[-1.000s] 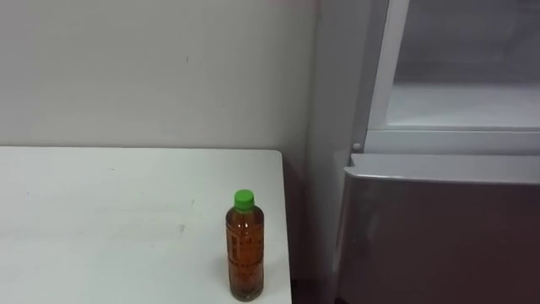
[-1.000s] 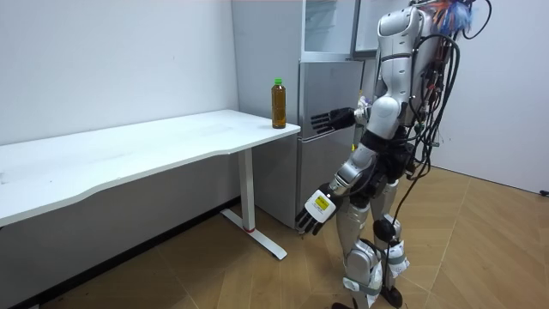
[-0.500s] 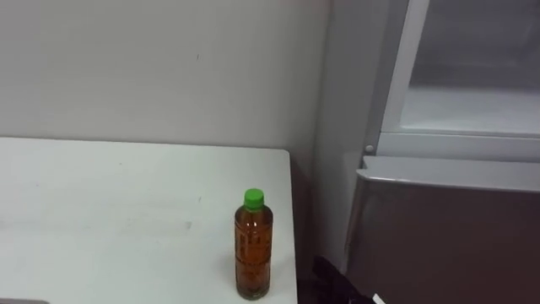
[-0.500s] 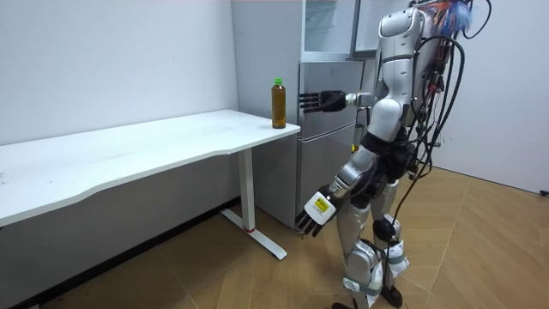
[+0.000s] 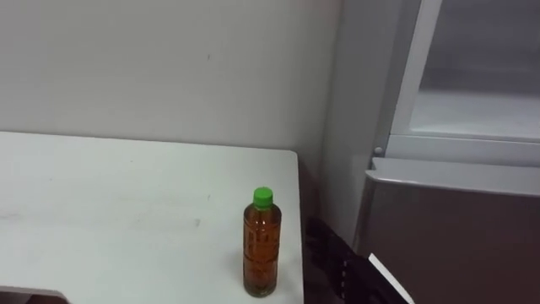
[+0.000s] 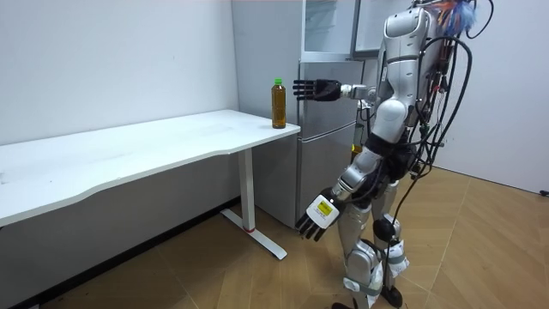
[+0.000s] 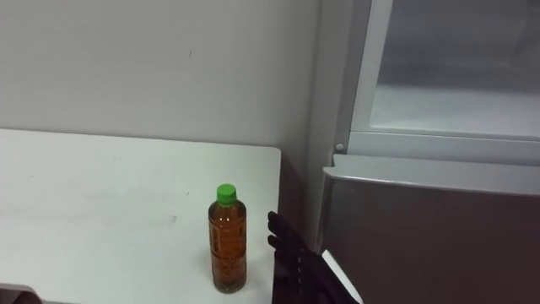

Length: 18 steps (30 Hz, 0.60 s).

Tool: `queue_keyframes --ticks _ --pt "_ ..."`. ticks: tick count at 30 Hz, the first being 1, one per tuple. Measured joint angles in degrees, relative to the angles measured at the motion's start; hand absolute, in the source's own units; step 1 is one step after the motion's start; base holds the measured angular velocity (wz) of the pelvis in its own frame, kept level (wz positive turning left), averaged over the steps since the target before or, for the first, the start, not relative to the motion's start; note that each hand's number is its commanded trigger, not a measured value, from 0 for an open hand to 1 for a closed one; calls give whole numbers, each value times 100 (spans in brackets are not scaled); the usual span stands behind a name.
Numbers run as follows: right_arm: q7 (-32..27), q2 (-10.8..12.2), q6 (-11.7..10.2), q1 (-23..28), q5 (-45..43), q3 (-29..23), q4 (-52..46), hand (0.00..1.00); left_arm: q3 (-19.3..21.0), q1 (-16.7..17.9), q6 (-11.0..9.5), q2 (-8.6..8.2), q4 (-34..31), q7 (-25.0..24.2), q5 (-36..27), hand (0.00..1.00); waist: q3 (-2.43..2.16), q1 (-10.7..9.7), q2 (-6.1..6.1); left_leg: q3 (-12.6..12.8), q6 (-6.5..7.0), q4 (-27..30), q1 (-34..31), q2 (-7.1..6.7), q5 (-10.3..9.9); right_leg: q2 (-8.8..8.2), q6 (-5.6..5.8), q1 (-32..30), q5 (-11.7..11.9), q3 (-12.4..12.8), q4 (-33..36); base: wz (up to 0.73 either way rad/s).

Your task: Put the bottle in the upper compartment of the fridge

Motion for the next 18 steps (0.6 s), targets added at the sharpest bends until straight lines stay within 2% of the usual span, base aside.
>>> queue_keyframes --ticks 8,12,18 --pt "-94 -82 11 -82 7 3 0 0 10 7 32 1 -7 217 3 0 -11 54 -46 4 -1 7 -3 0 2 0 1 6 1 -41 -6 1" --pt "-193 -88 12 -176 10 2 0 0 22 7 31 3 -11 232 8 0 -12 178 -48 -18 -1 19 -24 1 2 0 1 8 1 -76 -8 3" --pt "-302 -88 11 -270 21 4 -2 0 10 124 32 88 2 355 7 0 -19 248 -58 -132 -6 43 -98 -5 7 -6 1 8 5 -194 -8 9"
